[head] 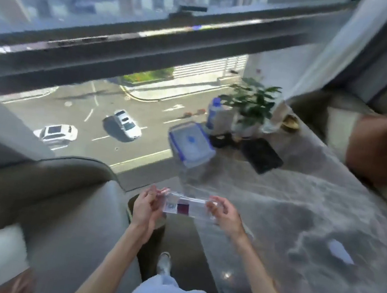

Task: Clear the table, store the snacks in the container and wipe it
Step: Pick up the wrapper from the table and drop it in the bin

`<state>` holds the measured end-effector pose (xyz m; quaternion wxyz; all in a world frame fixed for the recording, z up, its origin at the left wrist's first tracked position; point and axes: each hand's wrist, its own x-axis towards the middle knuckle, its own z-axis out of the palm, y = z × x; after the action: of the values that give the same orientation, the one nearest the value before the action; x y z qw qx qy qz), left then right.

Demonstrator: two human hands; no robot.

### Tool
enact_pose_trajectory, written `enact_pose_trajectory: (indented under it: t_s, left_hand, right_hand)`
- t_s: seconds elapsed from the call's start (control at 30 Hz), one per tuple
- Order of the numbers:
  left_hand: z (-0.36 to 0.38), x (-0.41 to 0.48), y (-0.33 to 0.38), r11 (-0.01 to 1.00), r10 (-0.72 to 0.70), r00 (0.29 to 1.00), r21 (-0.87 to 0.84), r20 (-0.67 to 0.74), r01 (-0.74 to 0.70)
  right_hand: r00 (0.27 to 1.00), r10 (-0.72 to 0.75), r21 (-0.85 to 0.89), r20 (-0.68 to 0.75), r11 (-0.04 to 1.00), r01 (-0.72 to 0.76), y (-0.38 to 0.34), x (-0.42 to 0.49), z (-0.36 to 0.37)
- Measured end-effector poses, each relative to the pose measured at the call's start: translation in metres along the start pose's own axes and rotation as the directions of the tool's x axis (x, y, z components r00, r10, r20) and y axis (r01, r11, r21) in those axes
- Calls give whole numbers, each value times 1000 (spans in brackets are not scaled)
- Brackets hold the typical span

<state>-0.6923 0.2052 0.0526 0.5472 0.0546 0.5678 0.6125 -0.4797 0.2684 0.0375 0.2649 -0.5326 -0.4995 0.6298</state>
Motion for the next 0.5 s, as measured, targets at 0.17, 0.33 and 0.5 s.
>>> enact_pose_trajectory:
  t_s: [0.17, 0.33, 0.5]
  left_hand:
    - [-66, 32, 37, 991, 28, 998, 129, -48, -22]
    - [-114, 67, 47, 999, 22, 977, 52, -214, -11]
    - [-153, 116, 30, 985, -149, 925, -138, -350, 107]
  right_hand:
    - [995, 95, 83, 1, 992, -95, -23, 70, 88]
    - [970, 209, 69, 123, 973, -218, -19, 106, 144]
    - [897, 368, 132, 243, 904, -407, 9, 146, 182]
